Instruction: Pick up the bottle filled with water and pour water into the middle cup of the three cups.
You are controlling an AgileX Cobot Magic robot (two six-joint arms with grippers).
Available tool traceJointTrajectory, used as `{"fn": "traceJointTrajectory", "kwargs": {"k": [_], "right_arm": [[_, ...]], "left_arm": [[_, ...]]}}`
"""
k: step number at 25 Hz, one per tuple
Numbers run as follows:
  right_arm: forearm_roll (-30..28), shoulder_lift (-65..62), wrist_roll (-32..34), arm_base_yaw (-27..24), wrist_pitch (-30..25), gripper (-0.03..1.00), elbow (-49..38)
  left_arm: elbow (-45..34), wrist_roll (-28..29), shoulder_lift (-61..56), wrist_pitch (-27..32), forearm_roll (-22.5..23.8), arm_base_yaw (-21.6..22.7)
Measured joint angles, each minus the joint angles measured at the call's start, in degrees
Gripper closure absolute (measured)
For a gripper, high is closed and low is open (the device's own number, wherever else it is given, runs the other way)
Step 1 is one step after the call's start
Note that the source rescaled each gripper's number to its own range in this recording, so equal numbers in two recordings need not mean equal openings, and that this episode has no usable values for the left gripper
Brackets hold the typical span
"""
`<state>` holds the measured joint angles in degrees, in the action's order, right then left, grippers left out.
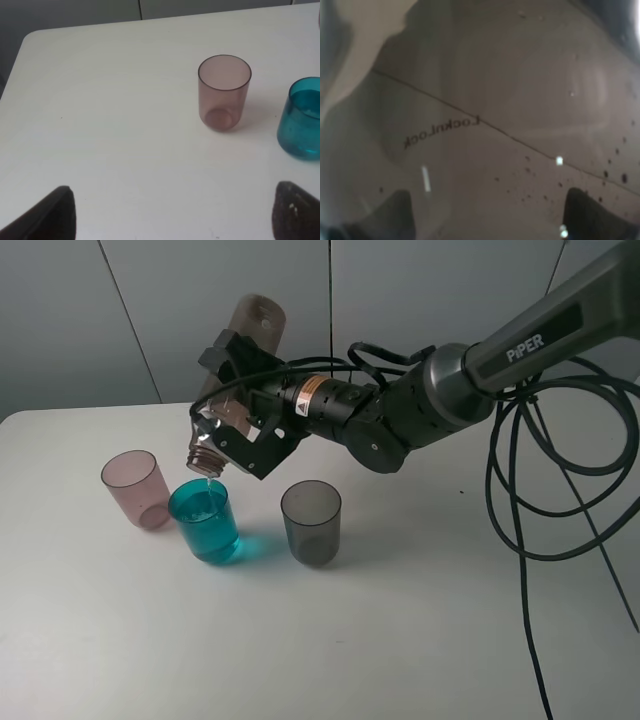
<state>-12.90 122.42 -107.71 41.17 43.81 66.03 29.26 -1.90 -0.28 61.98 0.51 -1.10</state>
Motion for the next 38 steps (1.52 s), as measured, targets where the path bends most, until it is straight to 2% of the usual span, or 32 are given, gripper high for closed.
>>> {"fn": "traceJointTrajectory", "kwargs": {"k": [3, 6, 9, 14, 18, 21, 26, 30, 34, 38], "right_arm": [[0.0, -0.1, 4.6, 0.0, -1.9, 0.96, 0.0], [0.0, -0.8, 14.5, 0.0, -4.7, 0.96, 0.0], [0.4, -2.5, 28.3, 0.0, -6.6, 0.96, 0.0], [1.7, -6.6, 57.0, 0.0, -11.6, 0.96, 0.0], [1.5, -10.2, 75.7, -0.7, -16.3, 0.96, 0.0], [1.5, -13.0, 87.2, -2.0, -21.1, 0.96, 0.0], [1.5, -16.9, 98.1, -4.5, -30.9, 0.96, 0.0], [0.0, -17.8, 107.3, -7.2, -35.9, 0.96, 0.0], [-0.3, -18.2, 112.9, -10.0, -32.9, 0.96, -2.6], [-2.0, -18.2, 114.4, -13.5, -21.0, 0.96, -7.6]], "left_arm": [[0.0, 0.0, 0.0, 0.0, 0.0, 0.0], [0.0, 0.0, 0.0, 0.0, 0.0, 0.0], [0.0, 0.0, 0.0, 0.0, 0.0, 0.0], [0.0, 0.0, 0.0, 0.0, 0.0, 0.0], [0.0, 0.0, 0.0, 0.0, 0.0, 0.0], [0.0, 0.0, 0.0, 0.0, 0.0, 0.0], [0.0, 0.2, 0.0, 0.0, 0.0, 0.0], [0.0, 0.2, 0.0, 0.0, 0.0, 0.0], [0.0, 0.2, 0.0, 0.0, 0.0, 0.0], [0.0, 0.2, 0.0, 0.0, 0.0, 0.0]]}}
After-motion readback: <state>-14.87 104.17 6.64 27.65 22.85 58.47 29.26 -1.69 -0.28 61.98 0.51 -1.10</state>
